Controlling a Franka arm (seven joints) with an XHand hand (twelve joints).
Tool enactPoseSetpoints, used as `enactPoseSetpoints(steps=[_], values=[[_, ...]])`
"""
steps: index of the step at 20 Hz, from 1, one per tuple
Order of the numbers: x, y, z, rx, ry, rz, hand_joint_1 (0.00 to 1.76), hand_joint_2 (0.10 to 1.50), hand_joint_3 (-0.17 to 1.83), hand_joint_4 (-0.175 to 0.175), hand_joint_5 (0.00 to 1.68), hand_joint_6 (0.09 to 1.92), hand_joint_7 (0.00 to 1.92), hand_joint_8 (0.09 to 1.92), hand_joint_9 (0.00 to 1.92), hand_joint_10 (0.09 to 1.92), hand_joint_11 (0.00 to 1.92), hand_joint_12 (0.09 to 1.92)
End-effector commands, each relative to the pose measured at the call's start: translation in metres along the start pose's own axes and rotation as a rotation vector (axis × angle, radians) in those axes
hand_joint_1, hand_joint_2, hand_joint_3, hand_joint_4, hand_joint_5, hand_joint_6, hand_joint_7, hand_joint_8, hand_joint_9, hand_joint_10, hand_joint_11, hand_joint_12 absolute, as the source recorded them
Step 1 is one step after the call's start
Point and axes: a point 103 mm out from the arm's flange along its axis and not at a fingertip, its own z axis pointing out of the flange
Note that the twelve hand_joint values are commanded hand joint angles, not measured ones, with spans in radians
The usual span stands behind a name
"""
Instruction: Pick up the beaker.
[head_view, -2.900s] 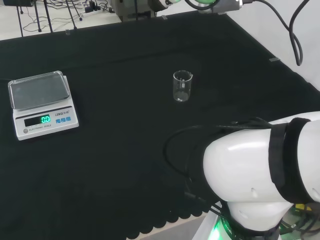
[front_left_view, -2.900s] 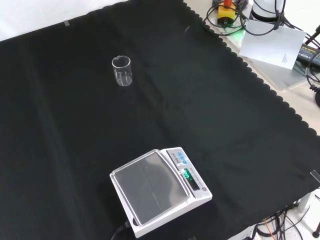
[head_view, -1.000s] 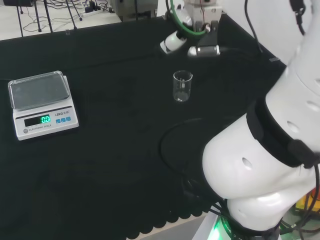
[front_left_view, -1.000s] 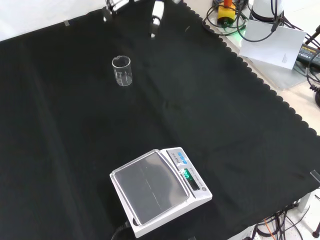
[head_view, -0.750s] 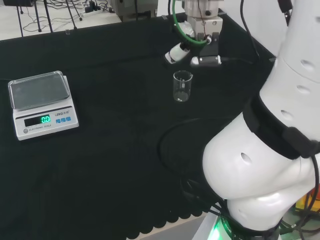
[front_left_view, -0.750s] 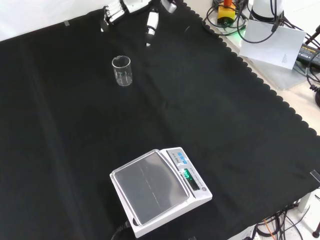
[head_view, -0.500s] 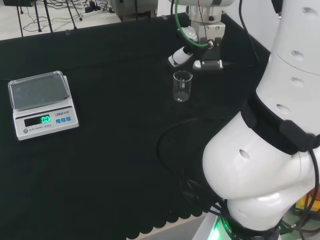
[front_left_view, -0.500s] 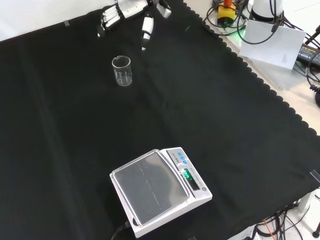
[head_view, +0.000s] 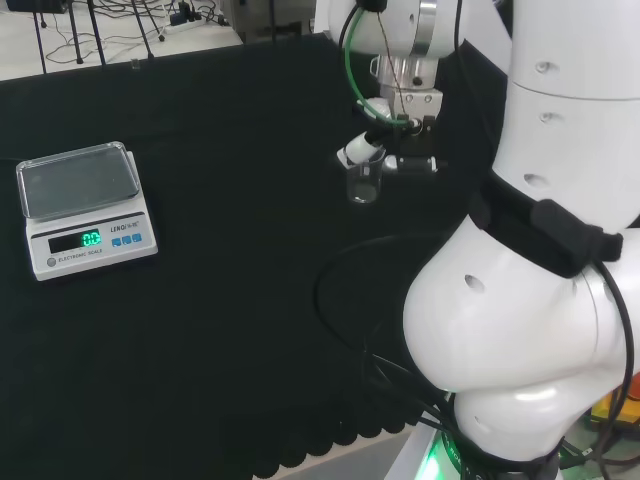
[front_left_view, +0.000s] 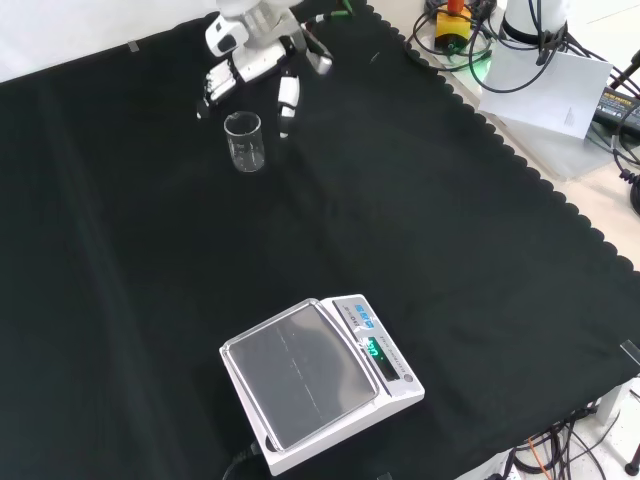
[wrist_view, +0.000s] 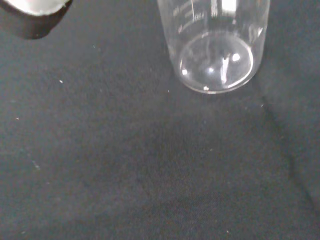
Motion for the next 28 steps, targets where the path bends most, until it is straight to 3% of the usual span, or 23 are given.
enactPoseSetpoints(steps=[1, 10, 13, 15, 17, 19, 20, 23, 25, 26, 27, 28], values=[[-0.003, 0.026, 0.018, 0.003, 0.027, 0.002, 0.66, 0.73, 0.22, 0.024, 0.06, 0.09, 0.0, 0.65, 0.08, 0.84, 0.0, 0.94], [-0.006, 0.036, 0.032, 0.04, 0.002, 0.018, 0.69, 0.73, 0.22, 0.025, 0.06, 0.09, 0.01, 0.65, 0.08, 0.84, 0.0, 0.94], [-0.005, 0.036, 0.034, 0.04, -0.008, 0.022, 0.77, 0.73, 0.24, 0.03, 0.13, 0.09, 0.06, 0.67, 0.12, 0.85, 0.0, 1.11], [-0.004, 0.037, 0.035, 0.034, -0.016, 0.025, 0.85, 0.72, 0.3, 0.036, 0.21, 0.09, 0.13, 0.7, 0.23, 0.84, 0.03, 1.35], [-0.003, 0.037, 0.036, 0.028, -0.021, 0.028, 0.96, 0.66, 0.48, 0.038, 0.29, 0.09, 0.24, 0.76, 0.43, 0.8, 0.22, 1.42], [-0.001, 0.037, 0.036, 0.024, -0.029, 0.035, 1.06, 0.61, 0.64, 0.035, 0.37, 0.09, 0.36, 0.84, 0.64, 0.79, 0.49, 1.35], [-0.001, 0.037, 0.036, 0.017, -0.032, 0.039, 1.12, 0.59, 0.72, 0.029, 0.39, 0.17, 0.44, 0.92, 0.77, 0.79, 0.71, 1.25], [-0.001, 0.037, 0.035, -0.008, -0.033, 0.042, 1.23, 0.6, 0.83, -0.019, 0.35, 0.95, 0.57, 1.21, 0.97, 0.98, 1.2, 0.94], [-0.001, 0.036, 0.034, -0.026, -0.03, 0.043, 1.26, 0.63, 0.85, -0.067, 0.41, 1.26, 0.64, 1.41, 1.02, 1.1, 1.3, 0.85], [-0.001, 0.036, 0.035, -0.029, -0.029, 0.042, 1.29, 0.69, 0.82, -0.095, 0.46, 1.34, 0.73, 1.42, 1.03, 1.15, 1.31, 0.84], [-0.001, 0.036, 0.035, -0.032, -0.031, 0.043, 1.26, 0.84, 0.65, -0.129, 0.55, 1.39, 0.75, 1.44, 1.03, 1.18, 1.31, 0.84], [-0.001, 0.036, 0.035, -0.033, -0.032, 0.044, 1.23, 0.92, 0.57, -0.1, 0.63, 1.4, 0.79, 1.45, 1.05, 1.19, 1.3, 0.85]])
